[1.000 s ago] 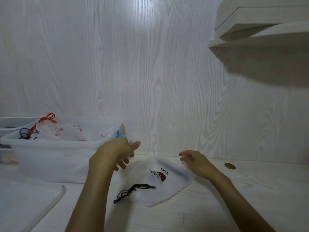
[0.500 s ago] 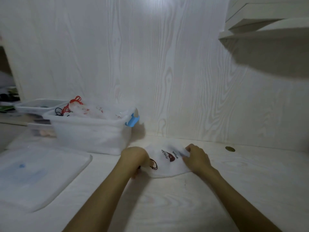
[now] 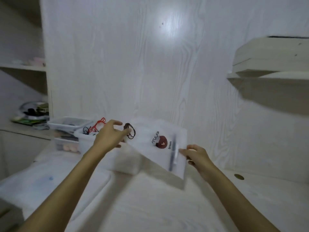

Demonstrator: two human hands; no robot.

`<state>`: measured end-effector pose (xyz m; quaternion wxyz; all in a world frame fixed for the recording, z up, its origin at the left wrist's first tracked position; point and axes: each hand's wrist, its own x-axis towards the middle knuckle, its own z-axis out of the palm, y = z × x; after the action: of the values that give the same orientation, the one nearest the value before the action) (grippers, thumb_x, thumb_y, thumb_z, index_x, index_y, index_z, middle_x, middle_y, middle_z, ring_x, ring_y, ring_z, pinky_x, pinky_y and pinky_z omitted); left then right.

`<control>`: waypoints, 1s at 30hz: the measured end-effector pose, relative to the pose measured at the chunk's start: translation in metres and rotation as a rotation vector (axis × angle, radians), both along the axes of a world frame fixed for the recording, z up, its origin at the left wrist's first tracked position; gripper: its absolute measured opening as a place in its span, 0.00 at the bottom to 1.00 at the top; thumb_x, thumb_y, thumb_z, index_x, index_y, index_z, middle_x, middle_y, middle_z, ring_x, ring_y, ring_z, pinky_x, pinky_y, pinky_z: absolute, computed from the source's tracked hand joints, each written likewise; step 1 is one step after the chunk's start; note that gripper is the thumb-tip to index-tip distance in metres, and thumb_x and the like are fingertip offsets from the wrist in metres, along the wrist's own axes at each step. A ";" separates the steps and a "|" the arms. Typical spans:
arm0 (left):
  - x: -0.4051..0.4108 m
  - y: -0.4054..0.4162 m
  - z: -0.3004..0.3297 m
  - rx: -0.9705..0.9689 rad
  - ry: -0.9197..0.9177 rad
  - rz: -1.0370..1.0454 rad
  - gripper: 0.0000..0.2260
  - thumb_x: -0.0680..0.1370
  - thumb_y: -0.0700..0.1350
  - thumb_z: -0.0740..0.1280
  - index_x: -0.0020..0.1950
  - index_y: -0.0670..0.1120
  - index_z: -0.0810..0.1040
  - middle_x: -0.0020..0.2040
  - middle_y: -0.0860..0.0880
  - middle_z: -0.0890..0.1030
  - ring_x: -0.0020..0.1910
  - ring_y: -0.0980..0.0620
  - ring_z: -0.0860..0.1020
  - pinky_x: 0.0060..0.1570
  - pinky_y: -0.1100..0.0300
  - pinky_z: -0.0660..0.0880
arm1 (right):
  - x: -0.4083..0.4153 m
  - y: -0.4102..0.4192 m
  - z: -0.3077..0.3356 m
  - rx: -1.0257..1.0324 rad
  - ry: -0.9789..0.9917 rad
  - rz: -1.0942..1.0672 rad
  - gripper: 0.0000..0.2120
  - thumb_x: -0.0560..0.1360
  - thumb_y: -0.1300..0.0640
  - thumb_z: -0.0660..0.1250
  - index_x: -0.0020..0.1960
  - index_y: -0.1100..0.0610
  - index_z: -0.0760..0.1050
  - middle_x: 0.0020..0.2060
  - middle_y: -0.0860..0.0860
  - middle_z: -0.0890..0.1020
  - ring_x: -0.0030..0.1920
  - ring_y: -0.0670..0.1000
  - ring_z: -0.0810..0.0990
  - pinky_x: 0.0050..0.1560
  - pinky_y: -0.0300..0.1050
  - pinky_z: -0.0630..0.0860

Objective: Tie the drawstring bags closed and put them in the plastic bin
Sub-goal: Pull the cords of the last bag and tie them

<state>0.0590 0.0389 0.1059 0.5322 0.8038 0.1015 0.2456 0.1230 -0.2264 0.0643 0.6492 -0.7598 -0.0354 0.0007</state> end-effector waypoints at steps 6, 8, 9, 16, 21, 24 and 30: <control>0.030 0.089 0.046 0.241 -0.020 0.384 0.21 0.72 0.58 0.70 0.60 0.49 0.73 0.47 0.48 0.83 0.46 0.44 0.81 0.50 0.50 0.78 | 0.045 0.098 0.061 0.025 -0.185 0.048 0.12 0.71 0.60 0.72 0.53 0.57 0.74 0.49 0.54 0.80 0.37 0.46 0.77 0.35 0.37 0.71; 0.044 0.112 0.048 0.465 -0.019 0.508 0.20 0.74 0.58 0.68 0.61 0.50 0.72 0.53 0.50 0.83 0.51 0.45 0.80 0.49 0.53 0.75 | 0.066 0.129 0.063 -0.057 -0.199 0.082 0.14 0.71 0.60 0.72 0.54 0.57 0.73 0.52 0.54 0.81 0.38 0.48 0.79 0.37 0.39 0.74; 0.051 0.120 0.045 0.556 -0.008 0.527 0.22 0.74 0.57 0.69 0.64 0.50 0.71 0.57 0.49 0.81 0.55 0.45 0.78 0.50 0.52 0.74 | 0.075 0.139 0.059 -0.150 -0.207 0.092 0.16 0.70 0.58 0.72 0.56 0.56 0.72 0.53 0.55 0.81 0.41 0.49 0.80 0.42 0.42 0.77; 0.088 0.150 0.013 0.955 0.249 0.156 0.22 0.81 0.56 0.56 0.75 0.55 0.61 0.75 0.51 0.62 0.74 0.49 0.58 0.68 0.51 0.62 | 0.105 0.176 0.030 -0.938 -0.444 0.352 0.32 0.74 0.42 0.66 0.74 0.43 0.57 0.73 0.47 0.63 0.73 0.52 0.60 0.71 0.52 0.56; 0.099 0.164 -0.002 1.096 0.616 -0.027 0.24 0.79 0.63 0.53 0.75 0.60 0.59 0.76 0.47 0.62 0.76 0.48 0.55 0.71 0.51 0.55 | 0.109 0.180 0.026 -1.251 -0.351 0.531 0.26 0.75 0.39 0.61 0.71 0.42 0.64 0.72 0.47 0.66 0.73 0.53 0.61 0.73 0.55 0.46; 0.105 0.169 -0.007 1.003 0.698 -0.106 0.24 0.79 0.62 0.56 0.74 0.60 0.61 0.76 0.53 0.62 0.77 0.49 0.51 0.73 0.54 0.54 | 0.115 0.180 0.024 -1.297 -0.295 0.561 0.26 0.75 0.36 0.60 0.71 0.38 0.63 0.72 0.48 0.67 0.74 0.53 0.59 0.73 0.56 0.40; 0.110 0.175 -0.013 0.967 0.802 -0.188 0.23 0.79 0.60 0.57 0.74 0.56 0.62 0.74 0.58 0.64 0.77 0.49 0.45 0.74 0.57 0.42 | 0.107 0.176 0.022 -1.303 -0.337 0.556 0.24 0.75 0.38 0.61 0.70 0.38 0.64 0.71 0.46 0.67 0.74 0.54 0.58 0.73 0.59 0.38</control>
<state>0.1692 0.2142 0.0925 0.0489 0.9883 0.0996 -0.1044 0.2298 -0.0501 0.0861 0.0265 -0.9449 -0.3189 0.0697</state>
